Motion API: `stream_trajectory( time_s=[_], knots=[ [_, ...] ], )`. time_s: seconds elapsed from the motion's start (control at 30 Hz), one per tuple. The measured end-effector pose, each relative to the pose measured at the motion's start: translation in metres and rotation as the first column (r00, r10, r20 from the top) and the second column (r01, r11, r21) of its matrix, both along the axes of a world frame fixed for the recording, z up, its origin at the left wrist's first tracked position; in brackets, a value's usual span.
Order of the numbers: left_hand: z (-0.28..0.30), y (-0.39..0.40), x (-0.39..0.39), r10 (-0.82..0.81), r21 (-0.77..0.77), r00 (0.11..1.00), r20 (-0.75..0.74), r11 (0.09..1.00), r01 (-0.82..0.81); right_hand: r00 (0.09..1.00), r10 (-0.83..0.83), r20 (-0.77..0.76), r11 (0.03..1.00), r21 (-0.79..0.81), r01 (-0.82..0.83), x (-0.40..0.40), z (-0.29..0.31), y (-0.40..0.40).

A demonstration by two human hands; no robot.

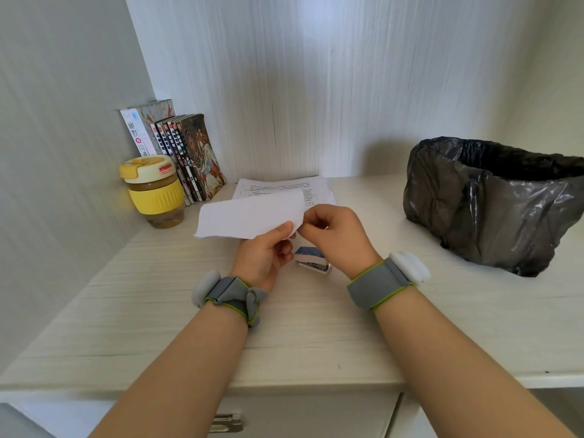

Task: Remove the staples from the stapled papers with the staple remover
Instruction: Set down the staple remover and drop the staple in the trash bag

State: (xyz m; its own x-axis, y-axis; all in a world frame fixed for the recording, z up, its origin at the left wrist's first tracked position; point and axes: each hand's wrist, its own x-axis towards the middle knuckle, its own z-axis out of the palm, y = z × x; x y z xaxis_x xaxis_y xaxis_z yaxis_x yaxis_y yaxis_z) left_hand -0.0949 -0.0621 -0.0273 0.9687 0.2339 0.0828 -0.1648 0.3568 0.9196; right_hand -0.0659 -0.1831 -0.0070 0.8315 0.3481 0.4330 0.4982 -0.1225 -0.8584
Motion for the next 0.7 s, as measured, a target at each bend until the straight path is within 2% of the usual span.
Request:
stream_trajectory(
  time_s=[0.13,0.3,0.37,0.5,0.7],
  knots=[
    [0.001,-0.001,-0.001,-0.032,-0.027,0.999,0.007,0.999,0.032,0.972,0.062,-0.228,0.996,0.077,-0.045,0.003,0.003,-0.001],
    [0.001,-0.003,-0.002,-0.052,-0.011,0.998,0.02,0.999,0.052,0.875,0.123,-0.468,0.981,0.189,-0.037,0.006,0.007,-0.004],
    [0.001,-0.002,-0.002,-0.025,-0.017,1.0,0.013,1.0,0.025,0.867,0.108,-0.487,0.976,0.218,0.001,0.006,0.006,-0.005],
    [0.0,0.002,0.003,0.115,-0.056,0.992,-0.044,0.992,-0.117,0.891,-0.028,-0.452,0.957,0.246,0.155,0.011,0.005,-0.006],
    [-0.003,0.003,0.008,0.179,-0.086,0.978,-0.106,0.978,-0.188,0.917,-0.129,-0.377,0.957,0.194,0.214,0.015,0.004,-0.003]
  ],
)
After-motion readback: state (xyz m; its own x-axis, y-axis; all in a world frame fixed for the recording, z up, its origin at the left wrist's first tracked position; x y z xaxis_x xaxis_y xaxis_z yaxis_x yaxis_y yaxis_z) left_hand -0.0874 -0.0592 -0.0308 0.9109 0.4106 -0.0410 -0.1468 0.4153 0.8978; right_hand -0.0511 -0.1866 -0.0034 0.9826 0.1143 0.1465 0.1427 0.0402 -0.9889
